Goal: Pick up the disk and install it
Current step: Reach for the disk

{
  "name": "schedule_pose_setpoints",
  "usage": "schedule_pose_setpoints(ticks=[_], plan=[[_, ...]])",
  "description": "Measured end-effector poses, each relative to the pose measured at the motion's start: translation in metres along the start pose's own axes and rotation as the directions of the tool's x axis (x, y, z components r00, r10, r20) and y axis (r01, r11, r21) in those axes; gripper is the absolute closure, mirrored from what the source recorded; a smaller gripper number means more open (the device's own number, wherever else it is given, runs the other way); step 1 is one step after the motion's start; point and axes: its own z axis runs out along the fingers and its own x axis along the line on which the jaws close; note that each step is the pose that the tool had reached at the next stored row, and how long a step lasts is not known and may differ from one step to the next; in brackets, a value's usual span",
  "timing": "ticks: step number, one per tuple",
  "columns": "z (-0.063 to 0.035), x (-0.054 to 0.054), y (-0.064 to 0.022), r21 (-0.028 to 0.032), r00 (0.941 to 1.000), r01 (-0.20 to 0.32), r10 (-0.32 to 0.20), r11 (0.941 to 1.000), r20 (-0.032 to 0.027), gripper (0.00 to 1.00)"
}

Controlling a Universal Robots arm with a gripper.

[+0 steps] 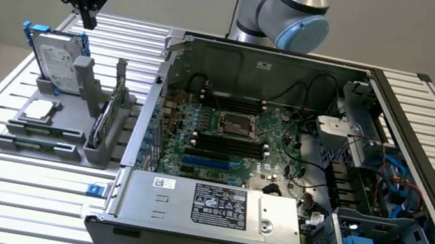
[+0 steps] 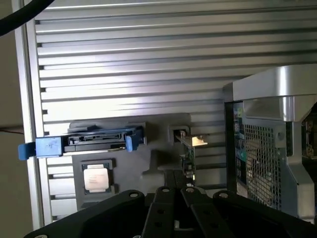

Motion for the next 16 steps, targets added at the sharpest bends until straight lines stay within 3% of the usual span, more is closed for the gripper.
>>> schedule_pose_setpoints(ticks=[16], plan=[[0.0089, 0.074, 0.0167, 0.0091, 1.0, 0.0, 0.0, 1.0, 0.0007, 0.89]])
